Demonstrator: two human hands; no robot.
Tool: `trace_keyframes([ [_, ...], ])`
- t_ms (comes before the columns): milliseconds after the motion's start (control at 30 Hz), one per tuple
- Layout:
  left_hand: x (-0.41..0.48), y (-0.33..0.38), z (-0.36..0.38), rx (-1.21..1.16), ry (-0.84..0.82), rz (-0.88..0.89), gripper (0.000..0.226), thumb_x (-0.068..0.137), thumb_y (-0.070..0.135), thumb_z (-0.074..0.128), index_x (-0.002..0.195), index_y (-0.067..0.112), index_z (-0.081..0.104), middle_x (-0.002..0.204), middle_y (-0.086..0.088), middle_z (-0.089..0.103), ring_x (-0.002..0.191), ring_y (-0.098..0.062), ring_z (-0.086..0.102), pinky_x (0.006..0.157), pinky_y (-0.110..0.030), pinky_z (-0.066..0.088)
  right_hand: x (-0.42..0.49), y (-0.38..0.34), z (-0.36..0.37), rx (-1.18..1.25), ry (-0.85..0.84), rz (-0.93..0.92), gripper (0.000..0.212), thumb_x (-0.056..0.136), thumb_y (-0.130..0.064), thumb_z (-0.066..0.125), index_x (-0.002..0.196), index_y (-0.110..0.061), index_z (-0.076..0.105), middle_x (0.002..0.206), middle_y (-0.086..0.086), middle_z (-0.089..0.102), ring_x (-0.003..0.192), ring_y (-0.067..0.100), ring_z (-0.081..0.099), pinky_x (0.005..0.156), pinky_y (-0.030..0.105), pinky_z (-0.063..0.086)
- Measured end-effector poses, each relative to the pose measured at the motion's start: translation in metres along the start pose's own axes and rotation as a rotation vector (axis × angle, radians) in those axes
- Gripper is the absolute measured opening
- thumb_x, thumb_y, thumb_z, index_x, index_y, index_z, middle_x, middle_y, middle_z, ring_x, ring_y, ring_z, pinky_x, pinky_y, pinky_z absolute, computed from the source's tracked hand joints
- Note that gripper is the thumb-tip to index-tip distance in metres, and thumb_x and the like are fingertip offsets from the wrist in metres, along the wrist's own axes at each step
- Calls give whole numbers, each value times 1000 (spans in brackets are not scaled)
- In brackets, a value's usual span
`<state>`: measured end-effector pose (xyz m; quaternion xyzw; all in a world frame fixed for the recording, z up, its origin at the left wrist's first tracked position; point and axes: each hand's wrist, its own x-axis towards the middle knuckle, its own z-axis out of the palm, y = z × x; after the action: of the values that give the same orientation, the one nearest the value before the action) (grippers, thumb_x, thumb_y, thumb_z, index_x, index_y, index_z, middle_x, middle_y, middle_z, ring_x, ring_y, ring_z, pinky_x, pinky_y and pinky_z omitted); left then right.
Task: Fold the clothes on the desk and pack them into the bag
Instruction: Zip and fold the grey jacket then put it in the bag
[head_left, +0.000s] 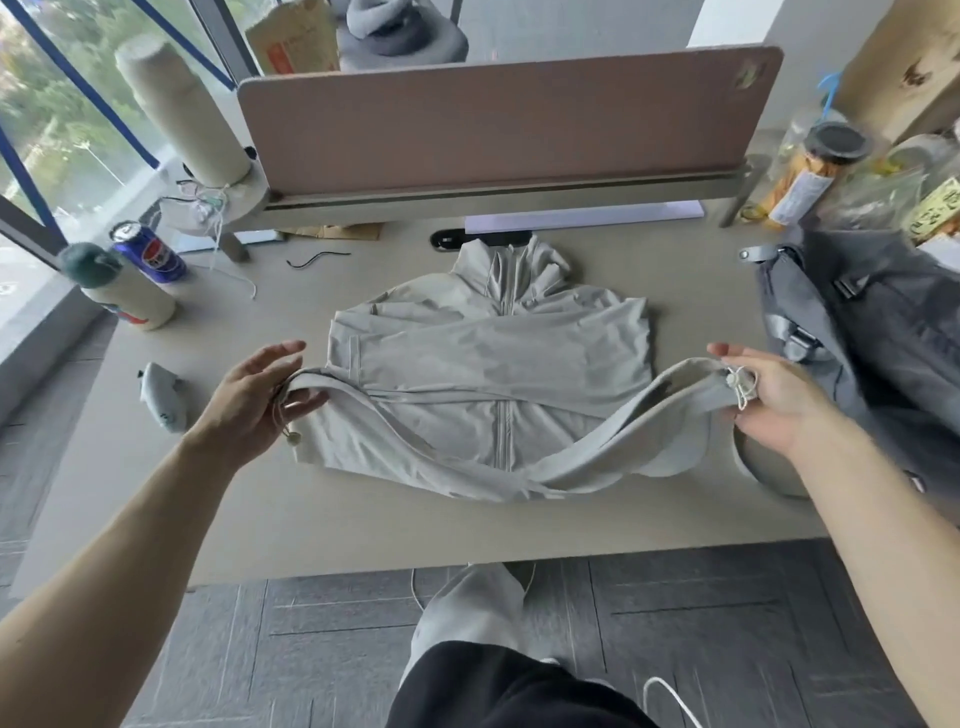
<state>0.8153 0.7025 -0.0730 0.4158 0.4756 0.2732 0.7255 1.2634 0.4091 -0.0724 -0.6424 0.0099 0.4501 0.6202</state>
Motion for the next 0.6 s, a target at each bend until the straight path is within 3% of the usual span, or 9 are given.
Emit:
trace_keyframes([
  [200,79,13,5,-37,20,-79,19,99,8,55,98,18,71,77,-10,61,64,-19,65,79,-42,62,67,-20,32,29,69,42,26,94,3,42,90,-15,60,69,3,68,60,13,64,53,21,54],
  [333,128,16,14,-40,32,-114,17,98,7,55,95,17,69,76,-4,67,67,-15,69,72,-37,63,107,-26,50,116,112,84,24,94,3,46,84,-13,60,63,-1,67,58,9,64,52,18,53],
  [467,182,11,12,-33,51,-165,14,98,7,55,98,15,66,86,-6,62,73,-17,67,77,-39,62,153,-28,67,163,205,151,26,98,0,43,83,-13,59,63,-4,67,50,2,62,44,16,48],
  [600,235,3,8,-127,129,-205,9,98,8,57,96,15,62,83,-1,56,65,-12,63,80,-39,62,198,-23,74,205,328,196,29,100,2,39,86,-10,61,57,-4,68,49,2,61,49,15,51],
])
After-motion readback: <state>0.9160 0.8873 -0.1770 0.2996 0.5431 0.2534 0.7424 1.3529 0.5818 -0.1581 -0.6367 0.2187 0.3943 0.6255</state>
